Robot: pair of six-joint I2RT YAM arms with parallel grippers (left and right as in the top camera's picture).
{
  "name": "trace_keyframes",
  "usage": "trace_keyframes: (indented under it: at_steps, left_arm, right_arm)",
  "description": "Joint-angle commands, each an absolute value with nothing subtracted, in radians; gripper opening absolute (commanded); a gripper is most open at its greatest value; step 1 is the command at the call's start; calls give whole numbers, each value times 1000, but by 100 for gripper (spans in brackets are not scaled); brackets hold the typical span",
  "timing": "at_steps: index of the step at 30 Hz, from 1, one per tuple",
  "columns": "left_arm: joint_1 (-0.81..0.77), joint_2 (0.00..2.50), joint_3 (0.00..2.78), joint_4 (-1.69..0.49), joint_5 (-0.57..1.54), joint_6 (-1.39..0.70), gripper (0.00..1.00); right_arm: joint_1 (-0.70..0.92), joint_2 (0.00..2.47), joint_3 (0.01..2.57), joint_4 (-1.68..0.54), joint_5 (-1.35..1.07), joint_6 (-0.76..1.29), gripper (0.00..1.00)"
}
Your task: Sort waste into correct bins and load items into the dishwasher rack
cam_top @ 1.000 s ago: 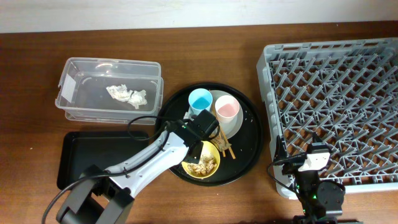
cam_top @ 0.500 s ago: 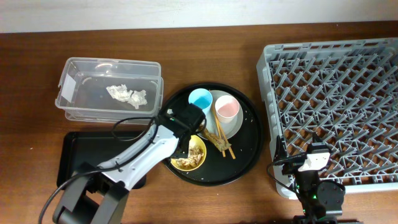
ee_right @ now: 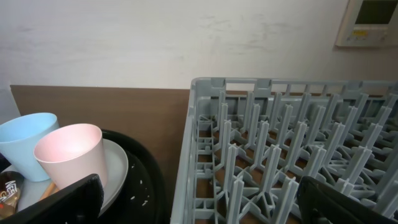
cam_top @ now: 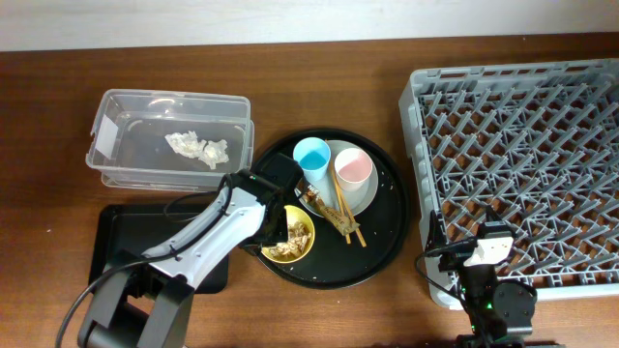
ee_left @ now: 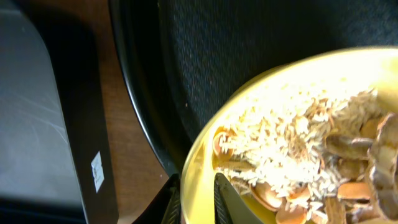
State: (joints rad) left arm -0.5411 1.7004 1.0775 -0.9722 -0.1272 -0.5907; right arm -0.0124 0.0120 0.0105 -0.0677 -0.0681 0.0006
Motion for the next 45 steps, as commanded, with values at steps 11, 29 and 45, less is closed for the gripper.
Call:
trace_keyframes:
  at_steps: [11, 29, 45]
  left_arm:
    - [-541, 1711, 1249, -988, -39, -525, 29]
    - [-685, 1775, 1245, -825, -33, -766, 31]
    - [-686, 1874, 1245, -776, -34, -852, 16]
  right_arm:
    - [-7, 6, 6, -72, -63, 5, 98]
    - [-7, 6, 6, -72, -63, 5, 98]
    - [-7, 6, 6, -72, -63, 5, 98]
